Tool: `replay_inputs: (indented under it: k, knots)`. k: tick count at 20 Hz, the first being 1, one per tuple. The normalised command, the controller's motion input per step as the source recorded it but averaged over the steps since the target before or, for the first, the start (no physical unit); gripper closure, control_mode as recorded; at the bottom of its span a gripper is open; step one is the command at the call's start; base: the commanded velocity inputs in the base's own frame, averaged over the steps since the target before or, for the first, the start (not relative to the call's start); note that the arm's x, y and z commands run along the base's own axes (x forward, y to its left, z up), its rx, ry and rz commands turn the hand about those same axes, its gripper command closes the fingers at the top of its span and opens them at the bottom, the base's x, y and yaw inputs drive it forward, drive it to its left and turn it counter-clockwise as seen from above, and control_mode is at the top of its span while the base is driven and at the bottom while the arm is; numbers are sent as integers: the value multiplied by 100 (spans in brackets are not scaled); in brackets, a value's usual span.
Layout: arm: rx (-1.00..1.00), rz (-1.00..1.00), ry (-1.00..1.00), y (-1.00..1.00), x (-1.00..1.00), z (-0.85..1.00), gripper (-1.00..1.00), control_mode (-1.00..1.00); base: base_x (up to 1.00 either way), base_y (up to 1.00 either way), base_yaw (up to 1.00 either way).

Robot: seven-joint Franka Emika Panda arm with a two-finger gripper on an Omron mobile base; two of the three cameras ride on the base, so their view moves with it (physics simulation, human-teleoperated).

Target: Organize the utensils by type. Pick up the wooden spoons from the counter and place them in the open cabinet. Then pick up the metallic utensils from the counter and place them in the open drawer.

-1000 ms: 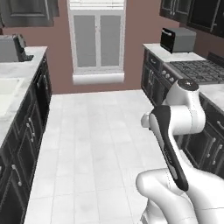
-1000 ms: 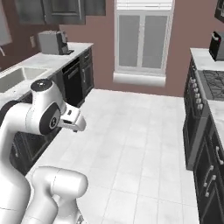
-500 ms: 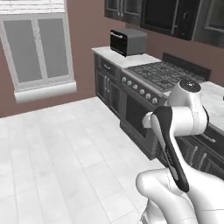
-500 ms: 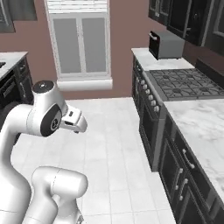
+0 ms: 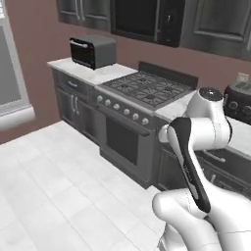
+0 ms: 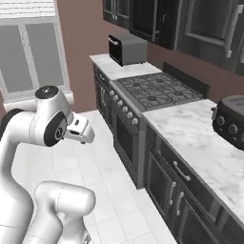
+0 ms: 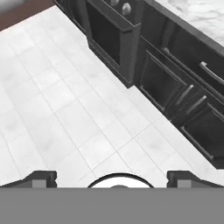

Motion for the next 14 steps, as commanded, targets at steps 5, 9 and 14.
replay_inputs:
  k: [5, 9, 14]
  knots:
    - [0, 0, 0, 0, 0, 0, -100, 100, -43, -12, -75]
    - [0, 0, 0, 0, 0, 0, -100, 100, -23, -6, -66]
    - [0, 0, 0, 0, 0, 0, -100, 100, 0, -18, -49]
